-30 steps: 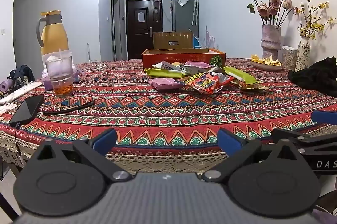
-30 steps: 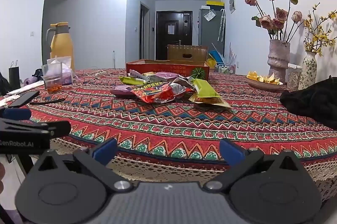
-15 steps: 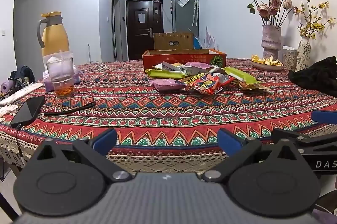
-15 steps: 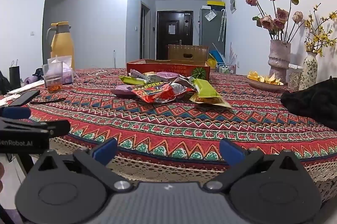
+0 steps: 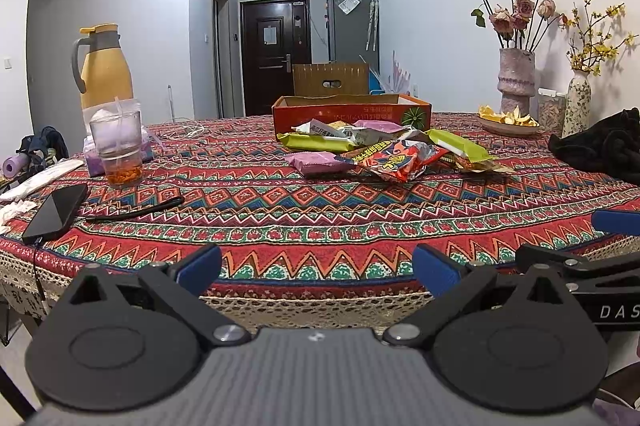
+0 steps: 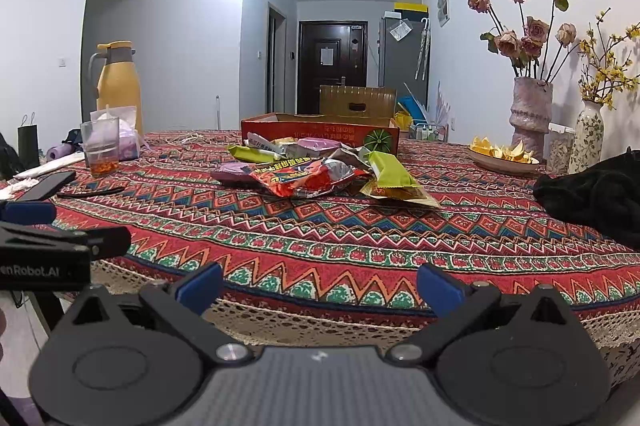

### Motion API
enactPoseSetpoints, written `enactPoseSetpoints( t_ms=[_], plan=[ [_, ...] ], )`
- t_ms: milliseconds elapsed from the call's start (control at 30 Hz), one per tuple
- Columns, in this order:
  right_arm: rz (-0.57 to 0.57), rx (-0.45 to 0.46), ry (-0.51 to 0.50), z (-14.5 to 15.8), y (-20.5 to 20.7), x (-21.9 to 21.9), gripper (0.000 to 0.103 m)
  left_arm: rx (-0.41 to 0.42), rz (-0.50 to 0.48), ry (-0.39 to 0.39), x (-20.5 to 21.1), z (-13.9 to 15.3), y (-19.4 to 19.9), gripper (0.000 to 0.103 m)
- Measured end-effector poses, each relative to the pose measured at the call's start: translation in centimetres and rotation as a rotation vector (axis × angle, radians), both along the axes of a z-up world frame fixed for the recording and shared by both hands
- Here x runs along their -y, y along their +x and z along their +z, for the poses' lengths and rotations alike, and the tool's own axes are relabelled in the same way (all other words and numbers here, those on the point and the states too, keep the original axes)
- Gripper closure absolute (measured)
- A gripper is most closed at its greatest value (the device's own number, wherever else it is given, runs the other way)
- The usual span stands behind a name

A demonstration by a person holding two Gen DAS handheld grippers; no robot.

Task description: Organize snacks

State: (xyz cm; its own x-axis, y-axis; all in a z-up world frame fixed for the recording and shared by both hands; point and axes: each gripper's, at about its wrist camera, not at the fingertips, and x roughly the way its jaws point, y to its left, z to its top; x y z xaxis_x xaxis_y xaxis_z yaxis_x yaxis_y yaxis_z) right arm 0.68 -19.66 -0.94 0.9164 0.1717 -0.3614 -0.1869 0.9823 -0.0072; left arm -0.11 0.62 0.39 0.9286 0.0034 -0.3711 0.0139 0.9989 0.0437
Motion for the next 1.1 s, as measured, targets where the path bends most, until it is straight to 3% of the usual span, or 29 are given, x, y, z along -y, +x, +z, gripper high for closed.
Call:
enactPoseSetpoints(
  t_ms=[1100],
  plan=[
    [-0.008, -0.008, -0.005, -0.21, 0.13, 0.07, 0.0, -0.006, 0.006, 0.005, -0.02, 0.15, -0.2, 0.0]
  ],
)
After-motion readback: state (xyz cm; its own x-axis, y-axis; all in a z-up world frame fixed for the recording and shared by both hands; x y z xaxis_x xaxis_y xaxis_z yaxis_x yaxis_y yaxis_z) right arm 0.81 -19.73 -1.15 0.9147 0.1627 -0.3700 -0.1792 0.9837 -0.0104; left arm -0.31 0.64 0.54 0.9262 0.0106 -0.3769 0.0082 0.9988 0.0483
